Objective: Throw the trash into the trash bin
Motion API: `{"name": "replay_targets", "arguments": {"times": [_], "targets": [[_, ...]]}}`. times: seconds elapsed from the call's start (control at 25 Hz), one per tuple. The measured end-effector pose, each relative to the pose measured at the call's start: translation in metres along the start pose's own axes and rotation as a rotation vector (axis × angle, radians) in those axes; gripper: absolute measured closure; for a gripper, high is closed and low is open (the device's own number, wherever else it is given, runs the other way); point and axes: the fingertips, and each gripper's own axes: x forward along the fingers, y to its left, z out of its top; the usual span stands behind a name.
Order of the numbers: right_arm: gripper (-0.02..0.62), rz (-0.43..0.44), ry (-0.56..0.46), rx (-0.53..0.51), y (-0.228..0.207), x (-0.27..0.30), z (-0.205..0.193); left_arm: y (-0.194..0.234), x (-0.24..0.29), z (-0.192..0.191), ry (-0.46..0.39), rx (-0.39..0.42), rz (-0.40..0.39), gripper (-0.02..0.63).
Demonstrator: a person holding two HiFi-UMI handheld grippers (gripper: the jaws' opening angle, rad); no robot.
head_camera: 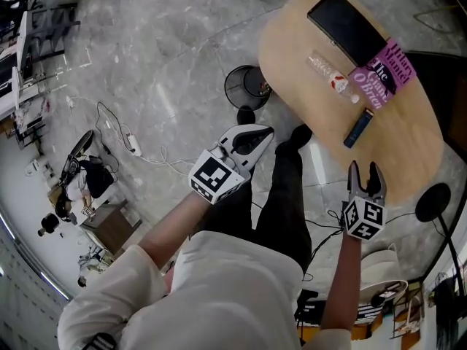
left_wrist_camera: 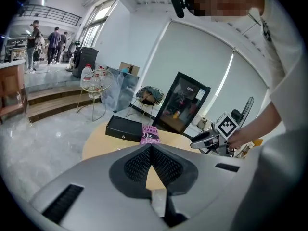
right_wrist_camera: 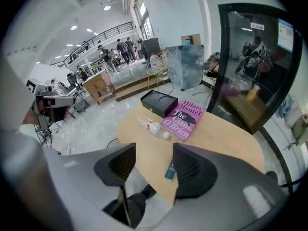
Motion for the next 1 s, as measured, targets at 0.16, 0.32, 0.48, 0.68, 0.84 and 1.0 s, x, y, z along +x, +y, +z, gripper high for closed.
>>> {"name": "replay_targets", "arguments": {"times": [0.16, 0.32, 0.48, 0.68, 0.84, 1.0], "targets": [[0.345, -0.005, 0.03, 0.012, -0.011, 0.027, -0.02, 0.006, 0.015, -0.02, 0.011, -0.017, 0.008, 0.6], [0.345, -0.005, 0.068, 0.01, -0.017, 0.053, -0.043, 0.01, 0.026, -0.043, 0.027, -0.035, 0.021, 0.6], [0.345, -0.013, 0.1, -0.004, -0.028, 0.081, -0.064, 0.012, 0.041, -0.064, 0.036, -0.058, 0.023, 0.6], [0.345, -0.034, 0.134, -0.005, -0.04, 0.115, -0.091, 0.014, 0.061, -0.093, 0.056, -0.076, 0.005, 0.6], [0.345, -0.046, 0.171, -0.019, -0.05, 0.142, -0.114, 0.019, 0.074, -0.116, 0.069, -0.075, 0.006, 0.6], [0.345, -0.076, 0.217, -0.019, -0.062, 0.166, -0.137, 0.025, 0.087, -0.136, 0.077, -0.081, 0.009, 0.6]]}}
